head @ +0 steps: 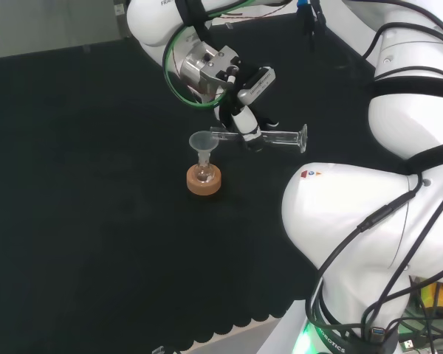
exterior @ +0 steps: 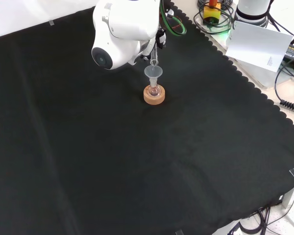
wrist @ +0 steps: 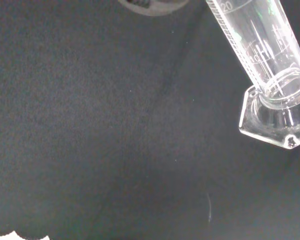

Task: Pour the water from the graduated cylinder into the round-bottom flask.

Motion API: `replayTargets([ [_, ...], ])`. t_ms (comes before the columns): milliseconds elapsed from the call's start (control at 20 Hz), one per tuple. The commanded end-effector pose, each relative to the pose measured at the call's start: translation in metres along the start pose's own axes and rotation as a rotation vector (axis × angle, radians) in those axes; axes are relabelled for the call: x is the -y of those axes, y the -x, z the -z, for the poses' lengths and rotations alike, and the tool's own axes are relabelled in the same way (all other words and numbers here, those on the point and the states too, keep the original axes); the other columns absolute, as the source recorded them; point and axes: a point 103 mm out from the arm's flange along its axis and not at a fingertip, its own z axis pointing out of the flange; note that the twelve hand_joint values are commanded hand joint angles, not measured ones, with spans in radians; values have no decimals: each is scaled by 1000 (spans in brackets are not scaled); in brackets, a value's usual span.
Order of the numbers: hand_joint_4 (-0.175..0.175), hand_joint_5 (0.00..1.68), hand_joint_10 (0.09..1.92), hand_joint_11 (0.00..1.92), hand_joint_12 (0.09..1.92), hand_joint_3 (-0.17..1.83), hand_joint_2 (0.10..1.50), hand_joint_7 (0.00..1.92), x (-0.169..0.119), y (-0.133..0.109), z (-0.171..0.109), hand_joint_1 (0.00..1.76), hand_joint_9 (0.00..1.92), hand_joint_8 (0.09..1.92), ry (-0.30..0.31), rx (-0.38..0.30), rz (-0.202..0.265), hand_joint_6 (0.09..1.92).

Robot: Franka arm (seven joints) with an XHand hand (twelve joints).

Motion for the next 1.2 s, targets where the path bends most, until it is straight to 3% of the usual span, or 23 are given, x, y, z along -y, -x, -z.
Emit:
replayTargets([
  [50, 41, 1039, 87, 1234, 791, -5, 1090, 1064, 2, 1, 0, 1231, 1446, 862, -6, 2, -3, 960],
  [1200, 41, 1037, 87, 1237, 787, -5, 1090, 1068, 5, -4, 7, 1231, 1450, 858, -39, 37, -32, 961],
])
